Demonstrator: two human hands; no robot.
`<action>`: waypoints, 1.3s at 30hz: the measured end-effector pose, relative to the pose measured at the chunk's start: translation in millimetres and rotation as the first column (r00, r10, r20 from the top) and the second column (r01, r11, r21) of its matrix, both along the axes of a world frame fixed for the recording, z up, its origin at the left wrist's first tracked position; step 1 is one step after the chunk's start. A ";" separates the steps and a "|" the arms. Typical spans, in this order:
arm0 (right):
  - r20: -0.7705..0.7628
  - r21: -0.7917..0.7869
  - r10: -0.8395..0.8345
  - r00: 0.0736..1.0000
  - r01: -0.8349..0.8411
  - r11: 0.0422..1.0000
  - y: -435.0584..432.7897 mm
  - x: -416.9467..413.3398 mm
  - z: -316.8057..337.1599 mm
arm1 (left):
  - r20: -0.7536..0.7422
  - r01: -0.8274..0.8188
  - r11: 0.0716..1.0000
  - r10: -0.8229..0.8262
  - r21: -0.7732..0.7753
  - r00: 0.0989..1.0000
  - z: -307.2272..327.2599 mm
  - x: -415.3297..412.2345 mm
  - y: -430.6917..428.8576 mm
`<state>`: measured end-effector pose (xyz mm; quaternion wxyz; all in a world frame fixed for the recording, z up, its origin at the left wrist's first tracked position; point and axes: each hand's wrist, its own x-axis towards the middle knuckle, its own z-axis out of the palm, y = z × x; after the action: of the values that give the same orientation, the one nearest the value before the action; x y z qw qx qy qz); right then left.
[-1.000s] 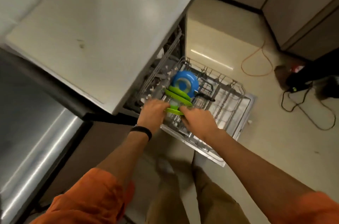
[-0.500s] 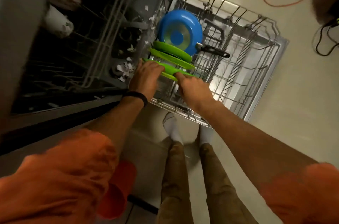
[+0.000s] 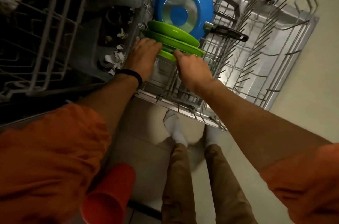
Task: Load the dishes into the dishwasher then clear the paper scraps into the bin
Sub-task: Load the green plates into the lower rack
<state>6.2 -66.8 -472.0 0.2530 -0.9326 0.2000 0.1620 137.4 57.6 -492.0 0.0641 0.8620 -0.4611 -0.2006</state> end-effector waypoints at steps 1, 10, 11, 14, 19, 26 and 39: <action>-0.014 -0.002 -0.003 1.000 0.003 1.000 -3.4 3.0 -1.1 | 0.008 0.005 1.000 -0.005 0.003 1.000 0.3 2.6 -2.8; -0.121 -0.003 -0.007 0.993 0.007 1.000 -11.7 29.9 -11.6 | 0.045 -0.049 0.989 0.055 -0.140 0.997 6.0 -7.6 -0.5; -0.118 -0.007 -0.013 0.993 0.012 1.000 -10.7 29.1 -13.5 | 0.027 -0.072 0.990 0.076 -0.125 0.997 5.4 -8.6 0.1; -0.063 -0.022 -0.027 0.998 0.026 0.999 -8.7 25.3 -15.6 | 0.030 -0.100 0.987 0.104 -0.130 0.994 5.0 -9.5 -1.9; 0.120 -0.127 -0.048 0.992 0.063 0.990 -6.6 15.3 -4.8 | 0.023 -0.107 0.990 0.109 -0.091 0.994 10.5 -10.0 -8.3; 0.079 -0.197 0.029 0.996 -0.013 0.980 -13.9 24.9 4.5 | 0.046 -0.118 0.990 0.122 -0.079 0.991 9.9 -14.2 -10.9; -0.017 -0.220 0.185 0.983 -0.184 0.958 -31.8 -26.2 197.6 | 0.021 -0.264 0.958 0.263 0.116 0.965 197.5 -94.6 -14.3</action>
<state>-20.0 -98.5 -274.4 0.1320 -0.9698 0.1283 0.1599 42.8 43.3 -294.5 0.0380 0.9185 -0.3298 -0.2150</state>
